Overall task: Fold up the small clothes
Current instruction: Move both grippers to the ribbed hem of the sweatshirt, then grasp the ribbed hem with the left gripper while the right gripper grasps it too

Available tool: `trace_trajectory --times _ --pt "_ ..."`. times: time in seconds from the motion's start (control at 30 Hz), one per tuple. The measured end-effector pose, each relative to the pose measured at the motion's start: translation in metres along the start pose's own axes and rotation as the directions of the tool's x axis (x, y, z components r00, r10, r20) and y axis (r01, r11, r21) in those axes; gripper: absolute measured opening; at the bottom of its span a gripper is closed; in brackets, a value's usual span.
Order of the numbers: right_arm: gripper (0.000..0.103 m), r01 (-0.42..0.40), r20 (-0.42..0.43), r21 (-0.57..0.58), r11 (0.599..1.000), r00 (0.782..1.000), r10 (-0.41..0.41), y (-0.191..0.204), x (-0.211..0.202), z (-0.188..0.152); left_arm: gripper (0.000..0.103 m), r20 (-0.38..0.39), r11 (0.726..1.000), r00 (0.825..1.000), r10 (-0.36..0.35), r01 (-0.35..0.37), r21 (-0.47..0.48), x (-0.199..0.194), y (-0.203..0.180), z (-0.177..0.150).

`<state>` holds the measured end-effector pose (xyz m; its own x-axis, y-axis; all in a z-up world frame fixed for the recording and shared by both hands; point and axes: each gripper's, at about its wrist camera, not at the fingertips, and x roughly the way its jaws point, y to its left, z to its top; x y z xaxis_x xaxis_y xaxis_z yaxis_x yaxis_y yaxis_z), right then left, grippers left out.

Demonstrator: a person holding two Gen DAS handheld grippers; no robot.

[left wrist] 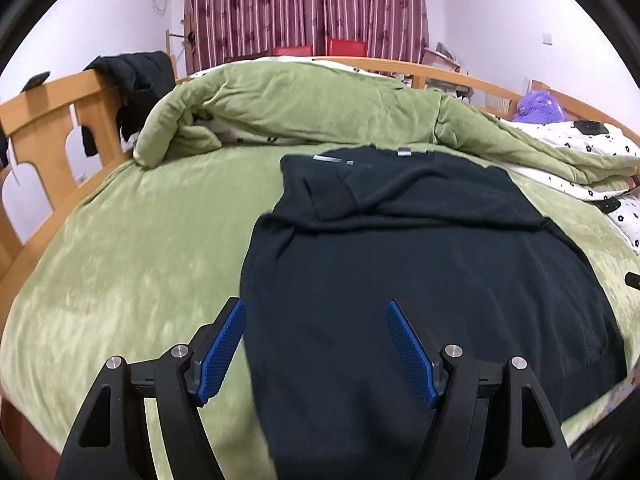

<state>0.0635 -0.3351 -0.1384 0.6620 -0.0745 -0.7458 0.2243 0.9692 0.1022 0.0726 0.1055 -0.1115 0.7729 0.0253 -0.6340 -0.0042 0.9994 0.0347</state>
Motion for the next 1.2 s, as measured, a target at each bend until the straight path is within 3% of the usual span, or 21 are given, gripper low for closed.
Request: trace_trajectory --times 0.1,0.3,0.63,0.8,0.9,0.97,1.0,1.03,1.07,1.2 --pt "0.052 -0.020 -0.026 0.000 1.000 0.999 0.020 -0.007 0.002 -0.017 0.071 0.007 1.000 1.000 0.012 -0.012 -0.003 -0.012 0.006 -0.016" --pt "0.052 -0.061 -0.088 -0.001 0.998 0.994 0.061 -0.012 0.017 -0.051 0.071 -0.075 0.999 0.997 0.018 -0.021 -0.041 -0.005 0.022 -0.050" --pt "0.053 -0.075 -0.141 -0.062 0.995 0.988 0.066 0.005 0.031 -0.079 0.071 -0.219 0.991 0.974 -0.063 0.034 -0.133 0.026 0.030 -0.085" --pt "0.054 -0.055 -0.155 -0.060 0.997 0.987 0.045 0.006 0.039 -0.081 0.071 -0.230 0.982 0.968 -0.100 0.059 -0.181 0.037 0.029 -0.088" --pt "0.053 -0.045 -0.149 -0.080 0.996 0.988 0.033 0.009 0.039 -0.082 0.060 -0.232 0.979 0.967 -0.106 0.062 -0.193 0.041 0.026 -0.086" --pt "0.041 -0.066 -0.143 -0.085 0.994 0.988 0.054 0.010 0.037 -0.082 0.039 -0.227 0.979 0.967 -0.115 0.071 -0.193 0.040 0.024 -0.085" --pt "0.029 -0.067 -0.137 -0.088 0.994 0.989 0.054 0.010 0.035 -0.082 0.034 -0.224 0.981 0.969 -0.103 0.061 -0.186 0.038 0.022 -0.084" --pt "0.019 -0.078 -0.135 -0.089 0.993 0.989 0.065 0.010 0.033 -0.083 0.023 -0.215 0.983 0.972 -0.091 0.053 -0.175 0.034 0.022 -0.083" --pt "0.017 -0.090 -0.131 -0.082 0.993 0.988 0.079 0.009 0.030 -0.083 0.017 -0.207 0.984 0.974 -0.092 0.057 -0.166 0.031 0.022 -0.082" --pt "0.014 -0.122 -0.105 -0.022 0.992 0.987 0.119 0.002 0.016 -0.083 0.011 -0.155 0.973 0.978 -0.139 0.106 -0.203 0.012 0.033 -0.078"
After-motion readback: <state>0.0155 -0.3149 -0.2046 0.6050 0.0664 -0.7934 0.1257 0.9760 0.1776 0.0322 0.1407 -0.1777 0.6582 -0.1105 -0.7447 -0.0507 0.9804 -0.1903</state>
